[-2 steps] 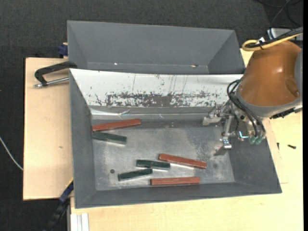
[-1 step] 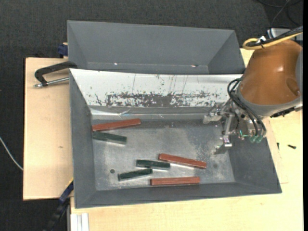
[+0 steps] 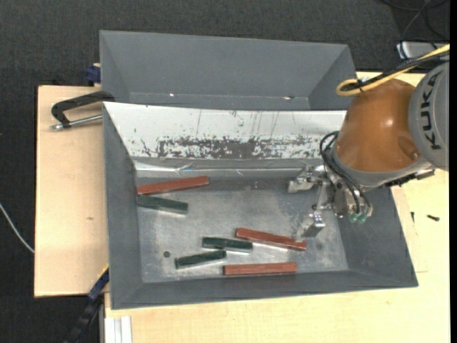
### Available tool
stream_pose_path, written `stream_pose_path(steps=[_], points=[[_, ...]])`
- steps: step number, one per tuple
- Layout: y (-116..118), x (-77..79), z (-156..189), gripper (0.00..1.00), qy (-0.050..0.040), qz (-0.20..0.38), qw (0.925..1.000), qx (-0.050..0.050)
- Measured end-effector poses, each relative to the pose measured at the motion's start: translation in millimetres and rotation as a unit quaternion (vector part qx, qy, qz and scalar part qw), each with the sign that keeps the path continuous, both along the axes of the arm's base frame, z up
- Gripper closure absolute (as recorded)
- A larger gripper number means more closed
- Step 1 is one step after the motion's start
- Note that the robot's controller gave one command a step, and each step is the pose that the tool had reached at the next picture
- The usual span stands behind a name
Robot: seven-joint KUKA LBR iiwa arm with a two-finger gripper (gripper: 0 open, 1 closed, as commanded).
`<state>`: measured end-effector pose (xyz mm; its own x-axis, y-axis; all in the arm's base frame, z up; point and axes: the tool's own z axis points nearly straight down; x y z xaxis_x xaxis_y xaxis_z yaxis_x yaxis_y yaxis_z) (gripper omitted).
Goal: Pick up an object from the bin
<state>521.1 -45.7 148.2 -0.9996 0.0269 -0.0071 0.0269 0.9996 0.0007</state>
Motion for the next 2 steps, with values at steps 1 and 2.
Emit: stream_pose_path(steps=[1, 2], points=[[0.0, -21.2, -72.6, 1.00, 0.0048, 0.063, 0.9980, 0.000], [0.0, -21.2, -72.5, 1.00, 0.0048, 0.064, 0.9980, 0.000]])
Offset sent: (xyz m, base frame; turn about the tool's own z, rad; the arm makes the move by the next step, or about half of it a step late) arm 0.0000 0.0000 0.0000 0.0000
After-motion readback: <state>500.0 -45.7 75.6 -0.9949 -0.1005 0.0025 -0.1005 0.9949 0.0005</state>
